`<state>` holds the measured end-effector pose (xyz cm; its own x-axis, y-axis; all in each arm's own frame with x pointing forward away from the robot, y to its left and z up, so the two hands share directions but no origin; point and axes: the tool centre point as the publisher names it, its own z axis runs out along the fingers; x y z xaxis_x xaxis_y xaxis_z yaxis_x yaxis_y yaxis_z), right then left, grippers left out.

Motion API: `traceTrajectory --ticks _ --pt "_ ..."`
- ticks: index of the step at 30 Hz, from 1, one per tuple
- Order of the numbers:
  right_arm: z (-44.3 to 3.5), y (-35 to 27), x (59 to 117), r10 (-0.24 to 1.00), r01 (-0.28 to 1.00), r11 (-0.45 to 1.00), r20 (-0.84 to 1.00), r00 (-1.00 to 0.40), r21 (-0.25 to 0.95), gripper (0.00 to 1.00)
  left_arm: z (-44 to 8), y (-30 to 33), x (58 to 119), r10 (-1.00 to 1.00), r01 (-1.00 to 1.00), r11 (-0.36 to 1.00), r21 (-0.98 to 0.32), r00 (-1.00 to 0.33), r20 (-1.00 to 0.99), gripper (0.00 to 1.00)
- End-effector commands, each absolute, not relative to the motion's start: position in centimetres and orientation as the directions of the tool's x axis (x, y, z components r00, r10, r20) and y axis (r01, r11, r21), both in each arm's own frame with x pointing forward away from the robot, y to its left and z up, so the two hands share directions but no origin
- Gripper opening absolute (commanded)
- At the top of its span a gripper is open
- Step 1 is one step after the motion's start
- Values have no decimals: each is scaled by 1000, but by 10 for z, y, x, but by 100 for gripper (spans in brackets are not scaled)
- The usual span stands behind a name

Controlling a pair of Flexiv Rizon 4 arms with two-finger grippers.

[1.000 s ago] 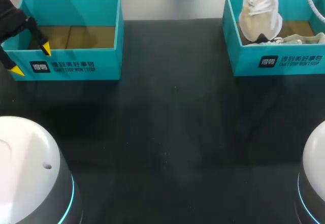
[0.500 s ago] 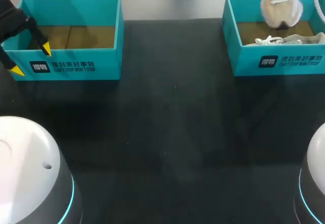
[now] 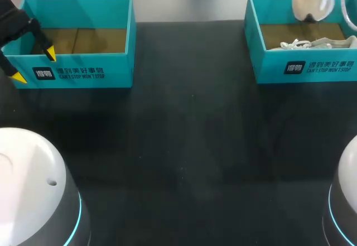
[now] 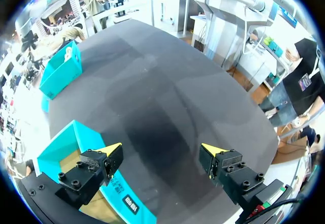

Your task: Take the shoe out of the shoebox, open the shoe tongue, remove and reinsert the insole, then place the shoe into the shoebox

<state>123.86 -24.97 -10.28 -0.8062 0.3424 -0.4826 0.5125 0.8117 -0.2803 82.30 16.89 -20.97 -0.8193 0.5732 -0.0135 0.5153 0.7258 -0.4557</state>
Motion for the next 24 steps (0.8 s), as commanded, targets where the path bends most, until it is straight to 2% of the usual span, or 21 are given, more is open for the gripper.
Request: traceTrajectory --ticks 1,14,24 --pt "-101 -258 1249 546 703 675 -487 -682 -226 0 -209 170 824 575 516 726 -455 -818 -11 100" --pt "-114 -296 1204 797 933 355 -499 -339 -66 0 -209 170 824 575 516 726 -455 -818 -11 100" --pt "-114 -296 1204 797 933 355 -499 -339 -66 0 -209 170 824 575 516 726 -455 -818 -11 100"
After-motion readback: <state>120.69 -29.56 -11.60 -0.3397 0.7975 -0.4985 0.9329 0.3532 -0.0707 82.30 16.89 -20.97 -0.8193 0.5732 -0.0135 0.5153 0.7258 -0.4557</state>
